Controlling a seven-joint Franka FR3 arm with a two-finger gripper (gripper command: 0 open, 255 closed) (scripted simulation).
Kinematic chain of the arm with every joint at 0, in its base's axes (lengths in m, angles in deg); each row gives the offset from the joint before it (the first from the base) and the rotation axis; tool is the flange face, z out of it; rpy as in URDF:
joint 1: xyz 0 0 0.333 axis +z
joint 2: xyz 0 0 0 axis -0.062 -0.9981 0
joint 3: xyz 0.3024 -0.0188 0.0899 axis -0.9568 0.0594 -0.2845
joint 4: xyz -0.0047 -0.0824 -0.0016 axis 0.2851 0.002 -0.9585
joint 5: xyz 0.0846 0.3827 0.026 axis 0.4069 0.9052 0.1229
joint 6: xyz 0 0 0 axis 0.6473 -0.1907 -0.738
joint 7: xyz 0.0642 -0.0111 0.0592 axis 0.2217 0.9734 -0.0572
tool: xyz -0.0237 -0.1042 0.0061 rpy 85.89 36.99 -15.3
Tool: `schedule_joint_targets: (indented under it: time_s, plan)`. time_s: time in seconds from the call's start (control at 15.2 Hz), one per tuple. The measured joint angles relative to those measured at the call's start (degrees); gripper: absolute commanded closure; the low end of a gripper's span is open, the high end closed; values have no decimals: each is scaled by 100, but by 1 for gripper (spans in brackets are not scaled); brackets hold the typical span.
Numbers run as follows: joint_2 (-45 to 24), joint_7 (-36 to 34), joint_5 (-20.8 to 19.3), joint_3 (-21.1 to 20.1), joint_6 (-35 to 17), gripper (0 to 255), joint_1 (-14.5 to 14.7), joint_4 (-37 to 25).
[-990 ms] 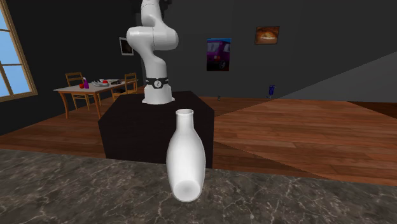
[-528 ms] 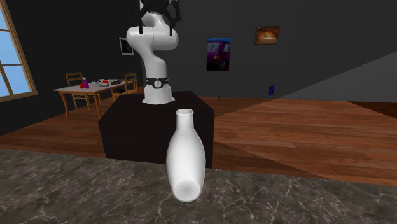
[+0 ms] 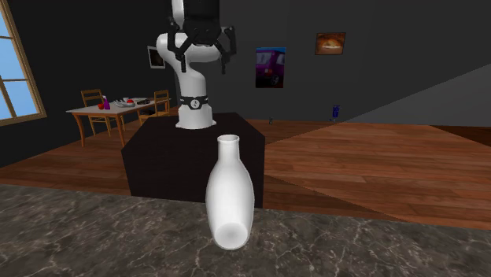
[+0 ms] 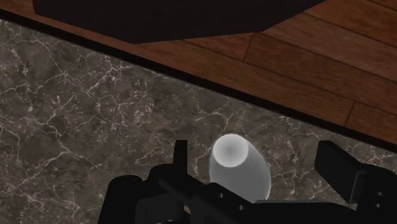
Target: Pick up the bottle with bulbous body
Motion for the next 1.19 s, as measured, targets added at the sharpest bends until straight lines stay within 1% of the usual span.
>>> schedule_joint_targets:
  time_s: [0.26, 0.73, 0.86, 0.99, 1.19]
  plan:
    - [-902, -199, 3, -81, -698, 0, 23, -325]
    - [-2407, -454, -87, -106, -1554, 0, 39, -1181]
    - [-2837, -498, -116, -89, -1704, 0, 39, -1523]
    - [-3090, -573, -138, -96, -1840, 0, 74, -1666]
    - [-3308, -591, -159, -87, -2021, 0, 80, -1713]
